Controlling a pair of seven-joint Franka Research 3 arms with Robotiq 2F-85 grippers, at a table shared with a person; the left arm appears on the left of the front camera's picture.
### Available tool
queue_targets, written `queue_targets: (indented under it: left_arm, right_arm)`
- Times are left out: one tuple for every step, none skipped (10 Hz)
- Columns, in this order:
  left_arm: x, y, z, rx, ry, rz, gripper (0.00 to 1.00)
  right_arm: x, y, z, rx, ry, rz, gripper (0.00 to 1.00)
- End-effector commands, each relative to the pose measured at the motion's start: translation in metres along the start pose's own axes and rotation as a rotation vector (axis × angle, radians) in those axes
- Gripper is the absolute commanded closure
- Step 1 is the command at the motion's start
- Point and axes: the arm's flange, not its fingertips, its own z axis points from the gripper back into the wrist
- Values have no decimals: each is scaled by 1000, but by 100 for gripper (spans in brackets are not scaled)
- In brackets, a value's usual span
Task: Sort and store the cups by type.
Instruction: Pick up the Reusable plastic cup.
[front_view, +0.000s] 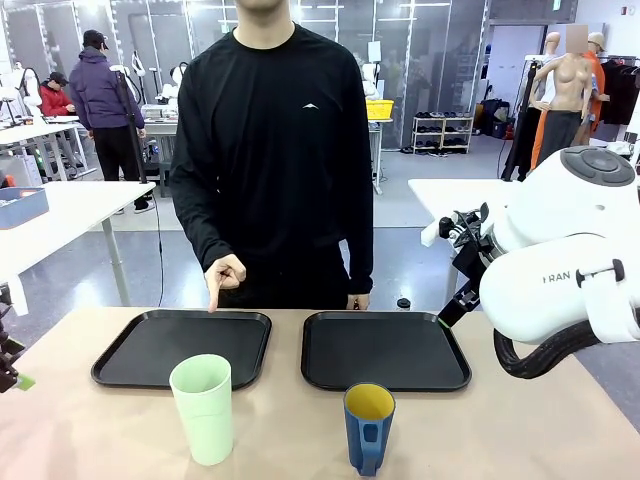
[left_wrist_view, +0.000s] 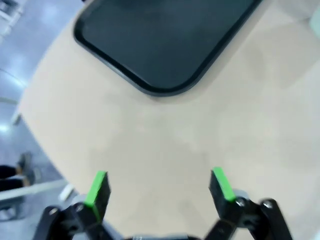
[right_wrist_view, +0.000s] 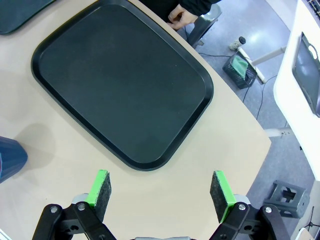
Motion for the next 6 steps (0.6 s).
queue_targets:
  left_arm:
    - [-30, -22, -30, 0, -152, -36, 0]
    - [-33, -22, -36, 1, -139, -37, 0]
    - [-30, -21, -37, 24, -121, -18, 0]
    - [-17, 0, -11, -17, -92, -18, 0]
    - [-17, 0, -11, -17, -92, -18, 0]
    - [-17, 0, -11, -17, -92, -18, 0]
  right_arm:
    - [0, 0, 0, 3, 1, -2, 0]
    - [0, 0, 0, 3, 1, -2, 0]
    - [0, 0, 0, 3, 1, -2, 0]
    - [0, 0, 0, 3, 1, -2, 0]
    - [0, 0, 0, 3, 1, -2, 0]
    - [0, 0, 0, 3, 1, -2, 0]
